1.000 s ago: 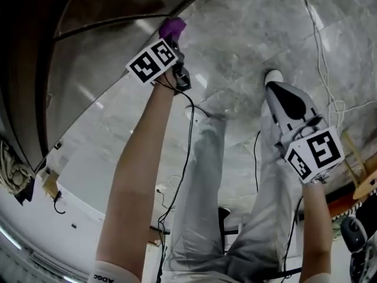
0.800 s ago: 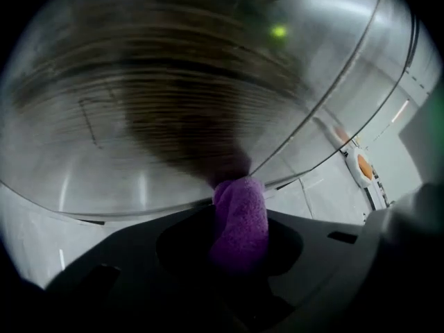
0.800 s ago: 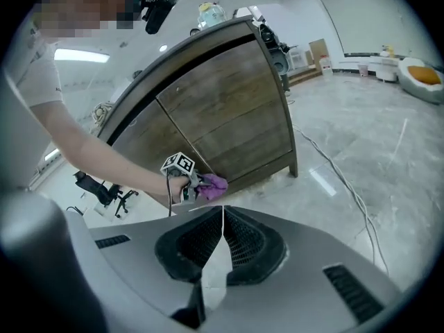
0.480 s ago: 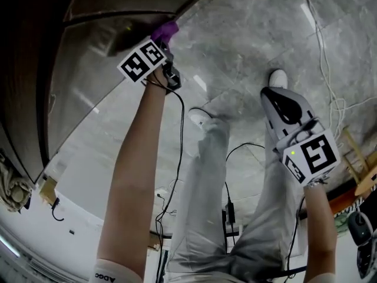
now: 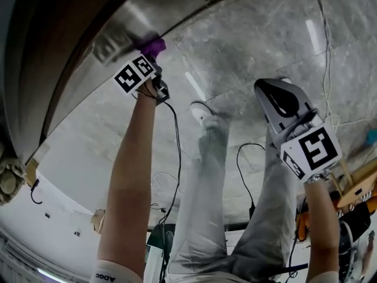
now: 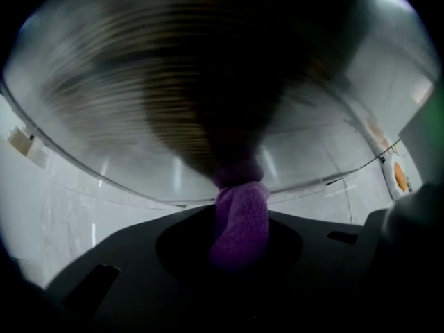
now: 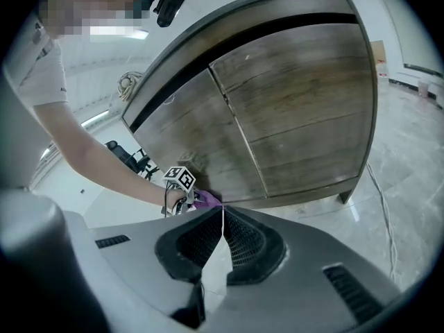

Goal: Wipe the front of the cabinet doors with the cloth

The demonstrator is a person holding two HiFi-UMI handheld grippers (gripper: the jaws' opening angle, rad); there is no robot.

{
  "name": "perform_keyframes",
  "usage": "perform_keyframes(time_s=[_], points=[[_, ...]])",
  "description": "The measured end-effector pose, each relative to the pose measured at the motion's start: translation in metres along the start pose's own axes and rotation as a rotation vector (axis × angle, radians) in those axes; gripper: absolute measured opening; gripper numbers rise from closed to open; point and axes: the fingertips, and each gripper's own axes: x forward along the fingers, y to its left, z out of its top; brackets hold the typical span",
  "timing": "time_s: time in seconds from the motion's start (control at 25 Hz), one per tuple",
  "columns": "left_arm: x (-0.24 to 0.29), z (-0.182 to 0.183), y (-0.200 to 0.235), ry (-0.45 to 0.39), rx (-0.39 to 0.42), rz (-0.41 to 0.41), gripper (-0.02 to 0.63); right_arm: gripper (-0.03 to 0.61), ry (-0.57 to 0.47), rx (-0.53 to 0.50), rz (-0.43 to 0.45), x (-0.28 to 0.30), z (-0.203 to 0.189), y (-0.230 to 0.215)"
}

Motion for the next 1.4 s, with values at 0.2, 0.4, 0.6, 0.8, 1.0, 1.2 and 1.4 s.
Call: perform_keyframes(time_s=[0.2, 0.4, 0.6, 0.8, 1.0, 1.2, 1.4], points=[[-0.018, -0.004, 0.06, -0.002, -0.04, 0.088, 0.091, 0.028, 0.045, -0.035, 0.039, 0.005, -0.007, 0.011], [-0.047, -0.004, 0.095, -0.049, -0.045, 0.142, 0.091, 0.028, 0.06, -0.04, 0.061, 0.005, -0.008, 0.021], [-0.09, 0.012, 0.085, -0.114, 0.046, 0.11, 0.091, 0.028, 0.056, -0.072, 0.117, -0.001, 0.009, 0.042], [-0.143, 0.032, 0.069, -0.164, 0.044, 0.112, 0.091, 0.028, 0.061, -0.147, 0.172, -0.015, 0.021, 0.05], [-0.228, 0.055, 0.057, -0.215, 0.071, 0.137, 0.091, 0.028, 0.055, -0.213, 0.195, -0.067, 0.059, 0.073], [-0.314, 0.084, 0.048, -0.318, 0.079, 0.153, 0.091, 0.028, 0.02, -0.304, 0.183, -0.123, 0.107, 0.088], [-0.397, 0.109, 0.036, -0.412, 0.131, 0.183, 0.091, 0.028, -0.047, -0.322, 0.141, -0.187, 0.153, 0.105]])
